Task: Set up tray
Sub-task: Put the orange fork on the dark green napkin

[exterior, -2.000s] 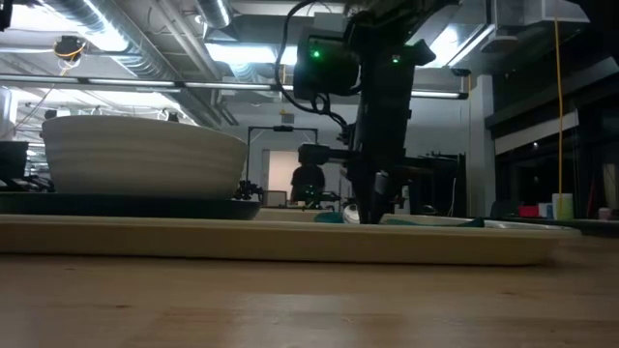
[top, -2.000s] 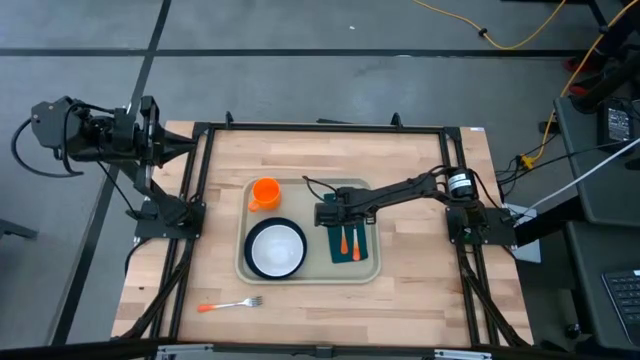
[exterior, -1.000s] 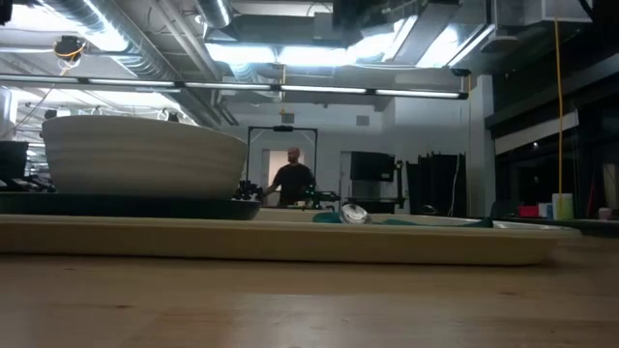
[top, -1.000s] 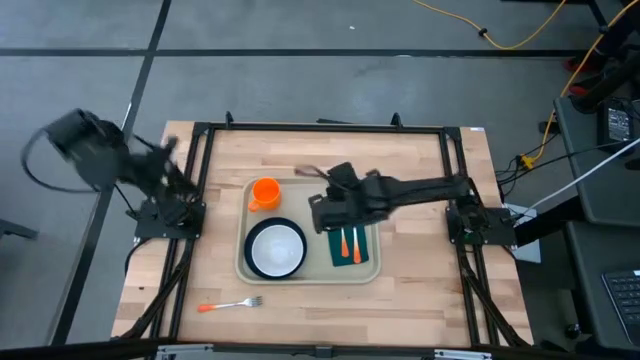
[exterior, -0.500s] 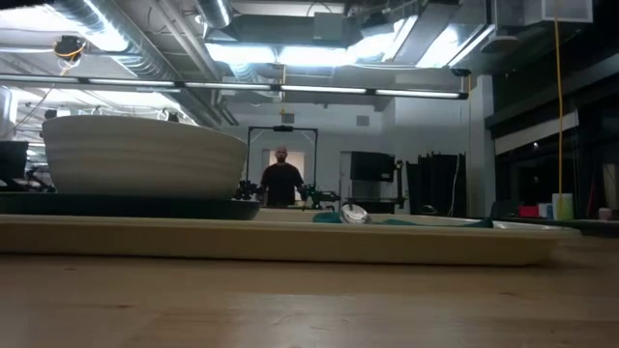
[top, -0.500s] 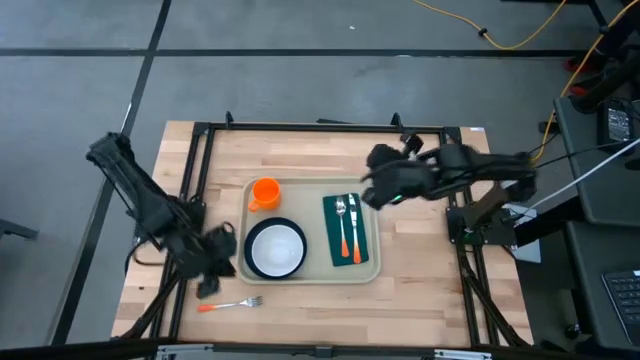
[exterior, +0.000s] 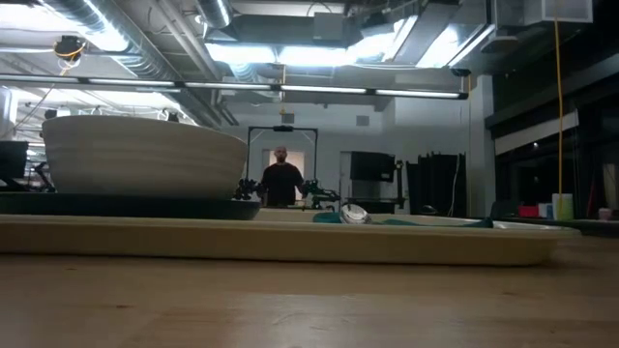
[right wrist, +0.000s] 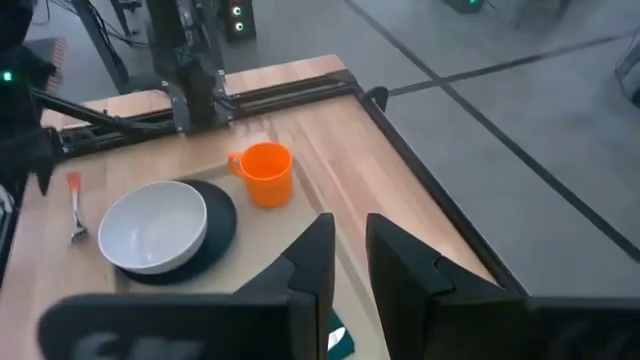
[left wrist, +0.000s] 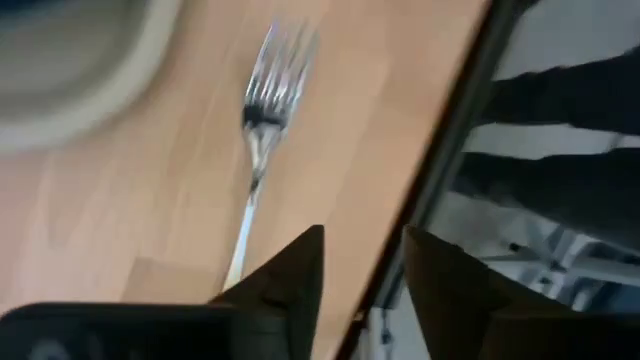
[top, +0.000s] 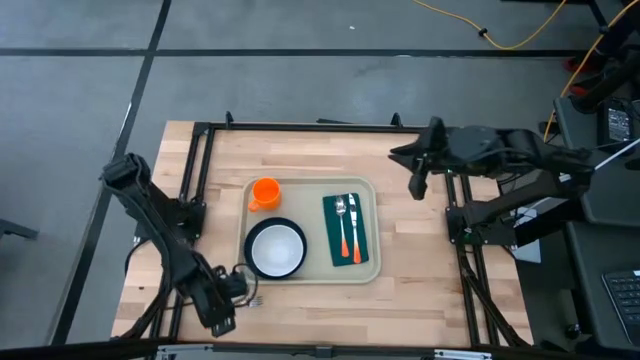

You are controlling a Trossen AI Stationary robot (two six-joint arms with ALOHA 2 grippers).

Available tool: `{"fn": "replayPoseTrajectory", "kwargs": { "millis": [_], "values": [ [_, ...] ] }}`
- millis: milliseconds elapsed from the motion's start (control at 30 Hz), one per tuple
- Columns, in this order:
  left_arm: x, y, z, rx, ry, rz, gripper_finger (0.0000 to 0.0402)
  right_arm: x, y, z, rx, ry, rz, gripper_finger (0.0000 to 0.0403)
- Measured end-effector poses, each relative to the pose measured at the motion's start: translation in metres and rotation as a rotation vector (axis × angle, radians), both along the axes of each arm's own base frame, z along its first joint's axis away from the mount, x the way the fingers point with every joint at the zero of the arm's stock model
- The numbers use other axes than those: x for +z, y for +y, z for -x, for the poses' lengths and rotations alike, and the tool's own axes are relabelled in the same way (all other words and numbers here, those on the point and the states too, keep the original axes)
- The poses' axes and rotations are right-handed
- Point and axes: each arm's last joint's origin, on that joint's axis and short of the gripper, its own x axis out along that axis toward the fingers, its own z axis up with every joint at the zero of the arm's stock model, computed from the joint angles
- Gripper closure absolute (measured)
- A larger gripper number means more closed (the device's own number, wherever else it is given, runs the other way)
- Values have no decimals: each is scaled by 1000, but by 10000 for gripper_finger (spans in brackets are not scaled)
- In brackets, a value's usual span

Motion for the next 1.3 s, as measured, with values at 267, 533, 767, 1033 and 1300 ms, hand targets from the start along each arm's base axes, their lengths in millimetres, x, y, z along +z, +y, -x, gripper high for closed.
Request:
{"fn": "replayPoseTrajectory", "kwargs": {
  "millis": [267, 533, 767, 1033, 1300],
  "values": [
    [-35, -16, 4, 79, 160, -52, 181, -14, 0, 2, -15, 18, -39, 336],
    [-62, -18, 3, 84, 246, -145, 153, -21, 2, -12, 23, 64, -57, 336],
    [-77, -19, -1, 85, 265, -202, 153, -26, 4, -19, 57, 97, -53, 336],
    [-88, -17, -3, 100, 283, -261, 193, -26, 4, -19, 68, 107, -34, 336],
    [-89, -14, -2, 127, 298, -290, 297, -26, 4, -19, 77, 109, -32, 336]
  ]
}}
